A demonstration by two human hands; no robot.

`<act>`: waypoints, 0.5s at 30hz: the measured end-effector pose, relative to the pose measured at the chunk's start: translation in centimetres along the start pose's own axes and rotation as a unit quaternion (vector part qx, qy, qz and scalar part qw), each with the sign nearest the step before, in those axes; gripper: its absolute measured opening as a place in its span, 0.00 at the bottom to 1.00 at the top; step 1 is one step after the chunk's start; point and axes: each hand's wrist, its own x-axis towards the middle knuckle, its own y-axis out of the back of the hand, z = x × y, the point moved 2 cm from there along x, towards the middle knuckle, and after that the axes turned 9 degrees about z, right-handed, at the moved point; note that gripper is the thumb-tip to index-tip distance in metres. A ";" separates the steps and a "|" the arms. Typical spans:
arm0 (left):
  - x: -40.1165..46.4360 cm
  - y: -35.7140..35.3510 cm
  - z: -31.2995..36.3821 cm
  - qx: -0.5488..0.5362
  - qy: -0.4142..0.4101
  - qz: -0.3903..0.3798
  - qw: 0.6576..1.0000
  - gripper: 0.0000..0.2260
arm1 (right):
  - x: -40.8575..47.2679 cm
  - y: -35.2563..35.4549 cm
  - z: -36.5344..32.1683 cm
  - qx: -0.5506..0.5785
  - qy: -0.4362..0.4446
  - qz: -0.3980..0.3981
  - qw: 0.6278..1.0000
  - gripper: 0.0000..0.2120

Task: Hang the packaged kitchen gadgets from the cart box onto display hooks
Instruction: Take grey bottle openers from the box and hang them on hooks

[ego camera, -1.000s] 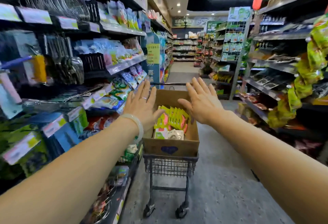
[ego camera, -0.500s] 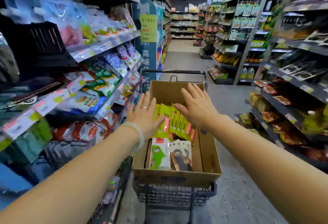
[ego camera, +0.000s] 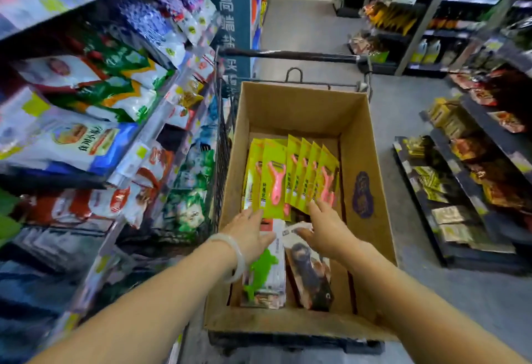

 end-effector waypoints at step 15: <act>2.7 -9.9 -4.1 -0.091 0.157 -0.083 0.980 0.29 | 2.5 -12.1 3.3 0.081 -0.079 -0.063 0.992 0.16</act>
